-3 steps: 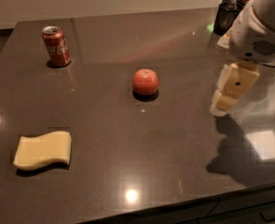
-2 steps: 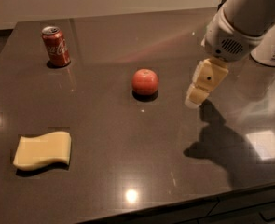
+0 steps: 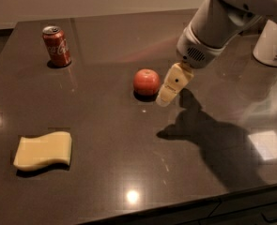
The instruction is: Move apple near sponge
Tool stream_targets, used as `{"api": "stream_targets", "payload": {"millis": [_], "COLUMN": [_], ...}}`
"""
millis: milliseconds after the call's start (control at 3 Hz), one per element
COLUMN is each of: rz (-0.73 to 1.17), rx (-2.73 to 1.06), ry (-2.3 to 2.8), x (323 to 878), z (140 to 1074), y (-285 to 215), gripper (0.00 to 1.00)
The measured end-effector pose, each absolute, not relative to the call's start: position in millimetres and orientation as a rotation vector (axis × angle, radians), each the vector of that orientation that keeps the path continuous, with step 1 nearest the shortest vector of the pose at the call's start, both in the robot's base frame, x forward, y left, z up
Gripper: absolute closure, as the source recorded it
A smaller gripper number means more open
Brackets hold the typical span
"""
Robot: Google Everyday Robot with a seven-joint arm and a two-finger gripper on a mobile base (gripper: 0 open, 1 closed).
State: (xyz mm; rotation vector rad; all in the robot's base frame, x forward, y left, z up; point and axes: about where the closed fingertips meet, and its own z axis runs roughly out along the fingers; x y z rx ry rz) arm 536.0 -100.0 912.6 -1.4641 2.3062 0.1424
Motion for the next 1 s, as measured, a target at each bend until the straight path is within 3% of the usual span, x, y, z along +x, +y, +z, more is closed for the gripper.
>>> {"api": "stream_targets", "payload": {"millis": [1000], "rz": [0.224], "rx": [-1.419], "ry": [2.29], "x": [573], "z": [882], "y": [-39], "gripper": [0.0]}}
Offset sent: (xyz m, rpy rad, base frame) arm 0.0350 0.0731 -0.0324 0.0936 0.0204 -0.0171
